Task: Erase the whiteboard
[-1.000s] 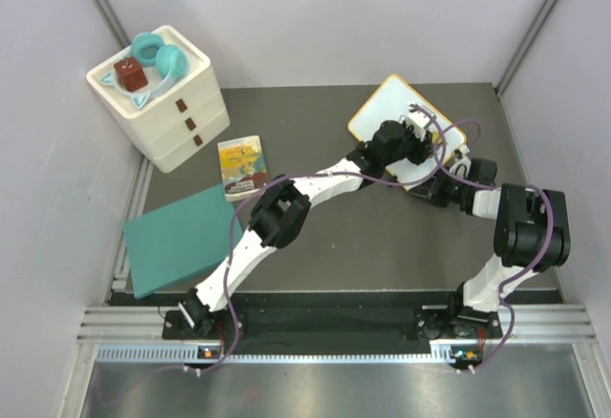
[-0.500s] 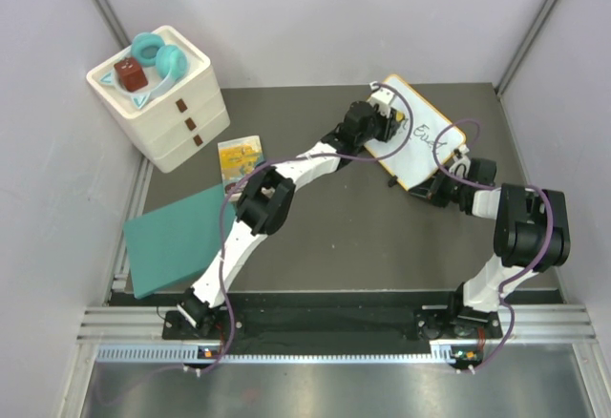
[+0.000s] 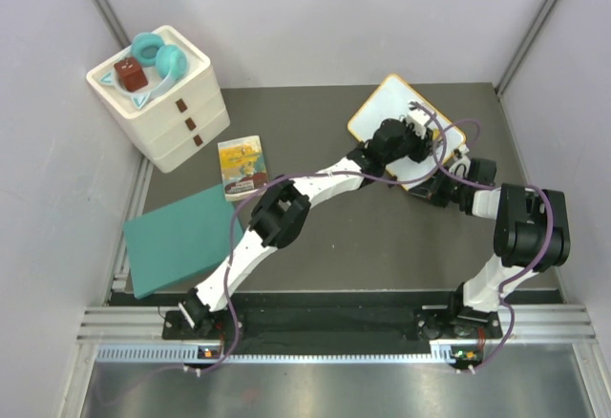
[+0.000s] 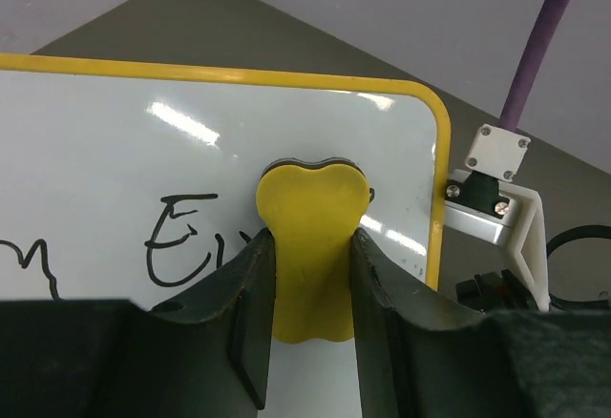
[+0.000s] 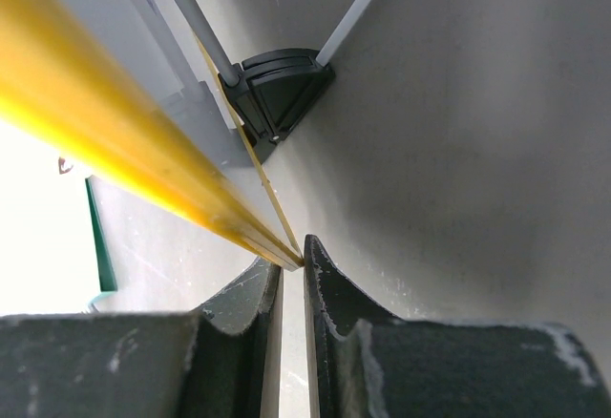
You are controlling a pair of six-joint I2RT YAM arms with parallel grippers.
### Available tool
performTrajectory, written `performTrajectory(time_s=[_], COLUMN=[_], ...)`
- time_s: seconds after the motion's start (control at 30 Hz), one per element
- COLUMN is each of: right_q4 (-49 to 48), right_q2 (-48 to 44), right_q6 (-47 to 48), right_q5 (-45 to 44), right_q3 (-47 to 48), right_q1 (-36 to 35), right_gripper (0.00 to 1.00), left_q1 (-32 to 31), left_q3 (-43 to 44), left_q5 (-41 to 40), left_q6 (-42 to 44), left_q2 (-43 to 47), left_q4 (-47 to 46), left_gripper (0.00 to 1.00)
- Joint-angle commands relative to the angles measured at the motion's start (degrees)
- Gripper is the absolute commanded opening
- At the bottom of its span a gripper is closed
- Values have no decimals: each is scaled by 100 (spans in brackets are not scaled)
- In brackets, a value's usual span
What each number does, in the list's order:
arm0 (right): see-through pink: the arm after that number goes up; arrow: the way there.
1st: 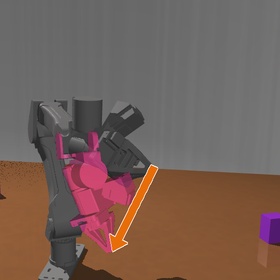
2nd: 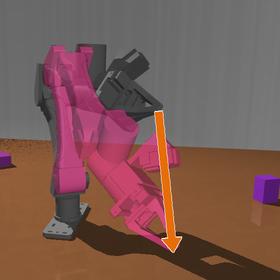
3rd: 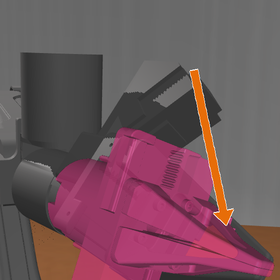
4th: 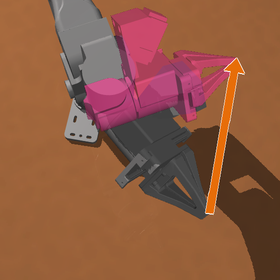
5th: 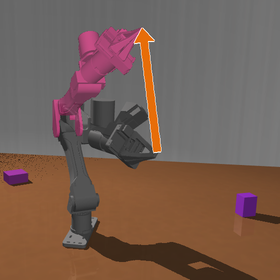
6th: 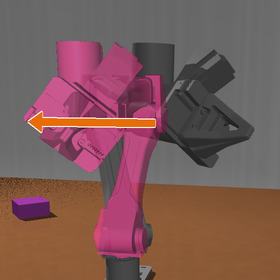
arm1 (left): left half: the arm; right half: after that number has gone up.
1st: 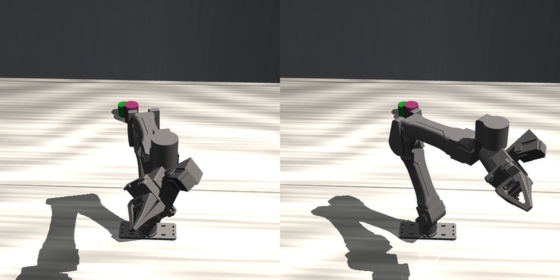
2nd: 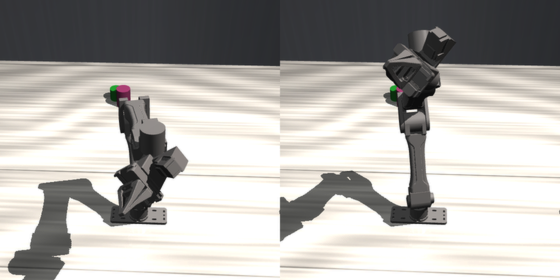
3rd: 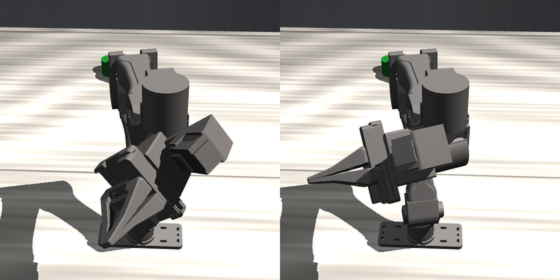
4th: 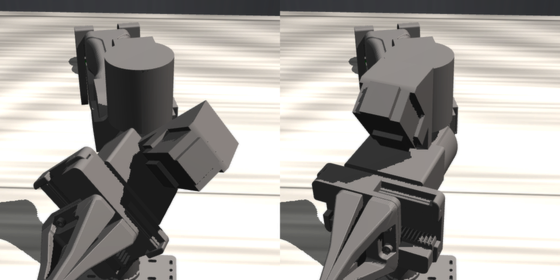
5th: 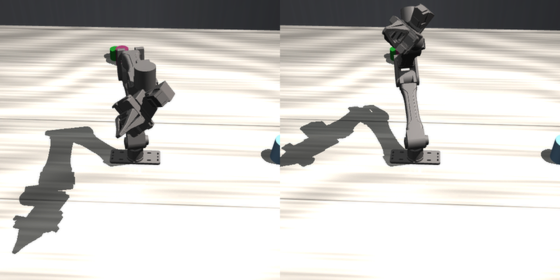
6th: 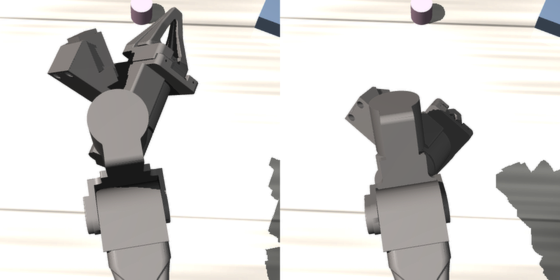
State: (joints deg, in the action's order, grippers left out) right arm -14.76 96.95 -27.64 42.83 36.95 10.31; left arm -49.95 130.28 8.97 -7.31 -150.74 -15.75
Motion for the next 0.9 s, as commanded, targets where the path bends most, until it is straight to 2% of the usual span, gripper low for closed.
performTrajectory(time_s=[0.0,0.13,0.33,0.47,0.6,0.87], right_q4=[624,598,598,589,589,598], right_q2=[184,175,175,184,193,219], right_q6=[382,373,364,364,364,373], right_q5=[314,314,314,323,323,323], right_q3=[5,-4,-4,-4,14,23], right_q1=[-319,-319,-327,-345,-371,-398], right_gripper=[0,0,0,0,0,0], left_q1=[187,425,890,970,979,935], left_q3=[-231,-222,-266,-249,-3,261], left_q5=[-457,-511,-703,-1082,-932,-282], left_q6=[160,-50,-999,-772,-684,-1079], left_q2=[-35,-61,-140,-149,-272,-404], left_q4=[-402,-516,-728,-754,-745,-1009], left_gripper=[0,0,0,0,0,0])
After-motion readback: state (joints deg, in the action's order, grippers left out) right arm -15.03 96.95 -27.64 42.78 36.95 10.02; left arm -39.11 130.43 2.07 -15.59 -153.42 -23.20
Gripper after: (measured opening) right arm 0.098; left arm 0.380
